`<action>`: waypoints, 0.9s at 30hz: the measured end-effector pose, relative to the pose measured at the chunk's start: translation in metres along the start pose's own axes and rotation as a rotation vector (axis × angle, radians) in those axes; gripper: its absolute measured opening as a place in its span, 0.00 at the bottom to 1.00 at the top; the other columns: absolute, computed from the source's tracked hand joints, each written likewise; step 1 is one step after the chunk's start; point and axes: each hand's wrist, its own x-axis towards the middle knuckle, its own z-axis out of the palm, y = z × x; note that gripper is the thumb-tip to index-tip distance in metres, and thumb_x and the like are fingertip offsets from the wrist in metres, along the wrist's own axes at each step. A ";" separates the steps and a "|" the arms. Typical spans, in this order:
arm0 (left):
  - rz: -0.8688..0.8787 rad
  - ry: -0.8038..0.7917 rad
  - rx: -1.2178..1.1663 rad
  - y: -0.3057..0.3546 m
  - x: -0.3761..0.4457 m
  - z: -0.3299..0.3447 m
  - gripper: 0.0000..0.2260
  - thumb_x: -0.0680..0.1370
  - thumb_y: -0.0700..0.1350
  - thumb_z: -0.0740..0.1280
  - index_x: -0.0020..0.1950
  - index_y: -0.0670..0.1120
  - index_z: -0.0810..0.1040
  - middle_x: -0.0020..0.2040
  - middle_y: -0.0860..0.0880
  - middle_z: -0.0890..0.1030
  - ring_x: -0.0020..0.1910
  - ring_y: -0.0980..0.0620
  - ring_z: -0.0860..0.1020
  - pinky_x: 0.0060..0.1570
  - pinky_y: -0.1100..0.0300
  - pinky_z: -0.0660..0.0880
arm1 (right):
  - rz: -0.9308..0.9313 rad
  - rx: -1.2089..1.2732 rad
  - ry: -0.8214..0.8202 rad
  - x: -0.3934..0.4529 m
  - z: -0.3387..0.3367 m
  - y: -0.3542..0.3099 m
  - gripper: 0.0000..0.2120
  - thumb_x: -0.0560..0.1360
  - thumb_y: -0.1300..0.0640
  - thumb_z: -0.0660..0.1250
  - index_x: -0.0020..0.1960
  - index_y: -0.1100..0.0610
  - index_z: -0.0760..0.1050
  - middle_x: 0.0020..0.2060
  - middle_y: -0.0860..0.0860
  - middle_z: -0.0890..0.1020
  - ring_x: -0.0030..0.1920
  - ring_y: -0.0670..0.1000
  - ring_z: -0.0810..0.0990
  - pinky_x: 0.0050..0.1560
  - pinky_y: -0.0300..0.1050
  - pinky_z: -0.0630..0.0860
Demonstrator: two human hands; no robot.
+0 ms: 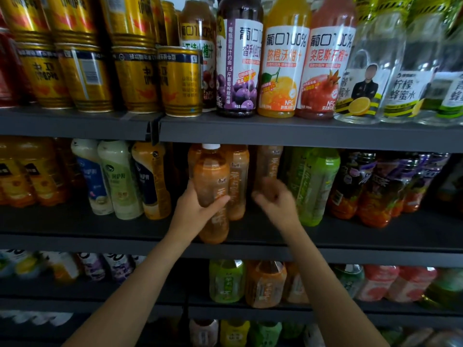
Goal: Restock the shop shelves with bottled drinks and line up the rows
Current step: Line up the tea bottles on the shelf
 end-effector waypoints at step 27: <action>-0.096 -0.238 0.339 -0.016 0.000 -0.016 0.38 0.63 0.67 0.69 0.68 0.53 0.65 0.63 0.50 0.71 0.63 0.52 0.70 0.63 0.49 0.71 | 0.095 -0.258 0.284 0.027 0.029 0.030 0.34 0.69 0.60 0.73 0.68 0.64 0.59 0.64 0.62 0.68 0.65 0.61 0.68 0.63 0.51 0.69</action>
